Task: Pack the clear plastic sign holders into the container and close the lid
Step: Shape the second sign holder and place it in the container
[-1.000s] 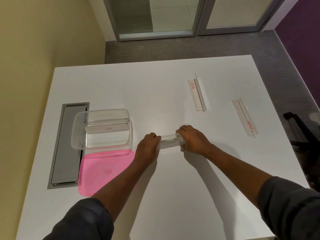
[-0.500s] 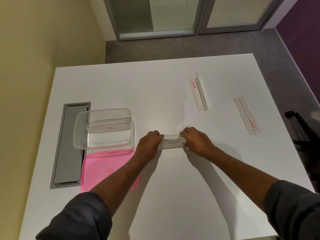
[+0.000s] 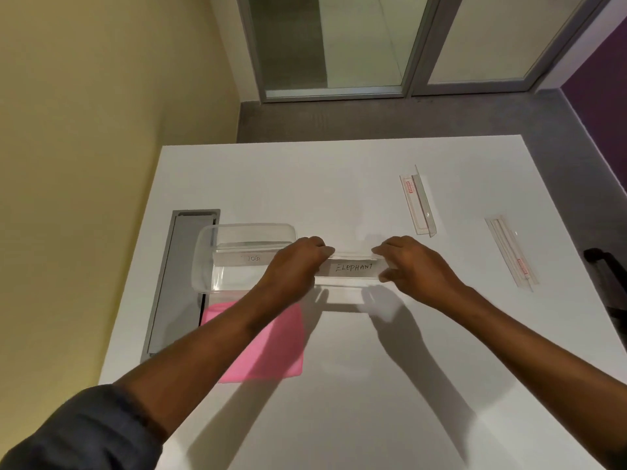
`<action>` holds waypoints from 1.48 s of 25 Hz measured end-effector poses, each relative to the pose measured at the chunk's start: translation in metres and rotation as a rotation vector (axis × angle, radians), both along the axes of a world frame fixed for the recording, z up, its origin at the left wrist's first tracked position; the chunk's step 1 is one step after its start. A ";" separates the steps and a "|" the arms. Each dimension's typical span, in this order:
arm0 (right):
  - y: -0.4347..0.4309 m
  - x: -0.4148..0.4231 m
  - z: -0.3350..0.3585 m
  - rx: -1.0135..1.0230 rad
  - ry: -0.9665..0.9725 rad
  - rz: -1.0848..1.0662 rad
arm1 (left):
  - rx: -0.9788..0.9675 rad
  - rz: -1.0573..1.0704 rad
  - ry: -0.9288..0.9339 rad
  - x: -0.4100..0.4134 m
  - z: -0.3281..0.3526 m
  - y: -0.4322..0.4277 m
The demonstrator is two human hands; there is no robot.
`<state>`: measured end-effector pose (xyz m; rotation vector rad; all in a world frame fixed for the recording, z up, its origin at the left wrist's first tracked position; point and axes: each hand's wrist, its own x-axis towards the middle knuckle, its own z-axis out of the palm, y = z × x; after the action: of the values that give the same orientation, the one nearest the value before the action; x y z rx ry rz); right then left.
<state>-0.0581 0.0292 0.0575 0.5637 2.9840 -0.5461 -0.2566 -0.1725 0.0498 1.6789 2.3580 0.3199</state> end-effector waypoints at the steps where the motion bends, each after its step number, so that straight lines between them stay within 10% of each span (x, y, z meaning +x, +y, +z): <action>1: -0.008 -0.011 0.005 -0.007 0.016 0.015 | 0.009 0.001 0.011 -0.012 0.006 -0.010; 37: -0.155 -0.219 -0.089 0.210 -0.413 0.275 | -0.290 0.036 -0.020 -0.157 -0.084 -0.125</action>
<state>-0.2775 -0.1263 -0.0315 0.2301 2.6676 -0.0808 -0.4131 -0.2972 -0.0343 1.4927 2.2912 -0.0009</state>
